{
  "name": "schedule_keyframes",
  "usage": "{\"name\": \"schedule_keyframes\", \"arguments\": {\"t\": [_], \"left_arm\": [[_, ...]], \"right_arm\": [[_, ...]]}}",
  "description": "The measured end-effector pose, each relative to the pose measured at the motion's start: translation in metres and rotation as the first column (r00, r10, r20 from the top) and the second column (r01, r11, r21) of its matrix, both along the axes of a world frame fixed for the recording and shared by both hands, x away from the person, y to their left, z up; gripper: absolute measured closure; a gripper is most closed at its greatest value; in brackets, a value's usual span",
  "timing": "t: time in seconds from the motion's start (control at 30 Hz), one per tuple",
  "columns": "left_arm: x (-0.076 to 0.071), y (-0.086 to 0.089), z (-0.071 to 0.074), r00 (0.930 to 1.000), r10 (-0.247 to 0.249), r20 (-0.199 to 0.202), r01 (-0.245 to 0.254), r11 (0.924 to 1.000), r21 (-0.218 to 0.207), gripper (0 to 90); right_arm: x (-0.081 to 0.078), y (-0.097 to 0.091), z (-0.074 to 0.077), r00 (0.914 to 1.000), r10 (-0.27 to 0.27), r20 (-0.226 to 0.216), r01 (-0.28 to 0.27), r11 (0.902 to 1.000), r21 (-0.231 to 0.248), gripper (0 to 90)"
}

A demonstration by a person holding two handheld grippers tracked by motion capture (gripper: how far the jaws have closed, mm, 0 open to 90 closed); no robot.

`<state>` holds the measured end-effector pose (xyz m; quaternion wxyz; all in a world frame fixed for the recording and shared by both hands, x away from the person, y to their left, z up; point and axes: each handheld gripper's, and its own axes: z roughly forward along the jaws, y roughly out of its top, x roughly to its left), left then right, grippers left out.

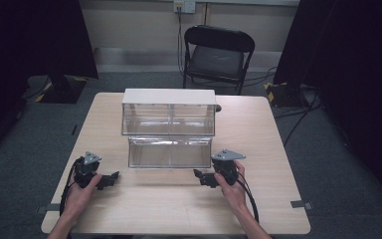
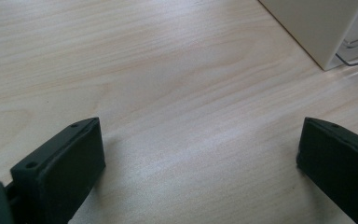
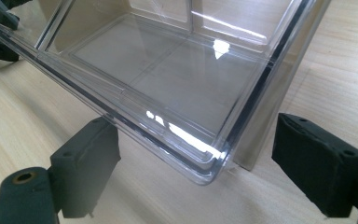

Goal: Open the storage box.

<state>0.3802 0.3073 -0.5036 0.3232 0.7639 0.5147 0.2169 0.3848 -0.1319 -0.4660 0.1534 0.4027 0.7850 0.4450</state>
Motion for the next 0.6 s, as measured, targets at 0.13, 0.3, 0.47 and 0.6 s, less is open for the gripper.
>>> {"name": "schedule_keyframes", "arguments": {"t": [0.13, 0.3, 0.47, 0.6], "left_arm": [[0.0000, 0.0000, 0.0000, 1.0000, 0.001, 0.000, -0.001, 1.0000, 0.000, 0.3], [0.0000, 0.0000, 0.0000, 1.0000, 0.000, 0.000, 0.000, 1.0000, 0.000, 0.3], [0.0000, 0.0000, 0.0000, 1.0000, 0.000, 0.000, 0.000, 1.0000, 0.000, 0.4], [0.0000, -0.0001, 0.0000, 1.0000, 0.001, 0.001, -0.001, 1.0000, 0.000, 0.3]], "right_arm": [[-0.0004, -0.0001, 0.0005, 1.0000, 0.008, 0.000, -0.008, 0.9999, 0.007, 14.3], [-0.0015, 0.0002, 0.0013, 0.9999, 0.009, 0.004, -0.009, 0.9999, 0.007, 14.3], [-0.0020, 0.0005, 0.0016, 1.0000, 0.006, 0.004, -0.006, 1.0000, 0.007, 14.4], [-0.0024, 0.0000, 0.0016, 1.0000, 0.005, 0.001, -0.005, 1.0000, 0.008, 14.7]]}}
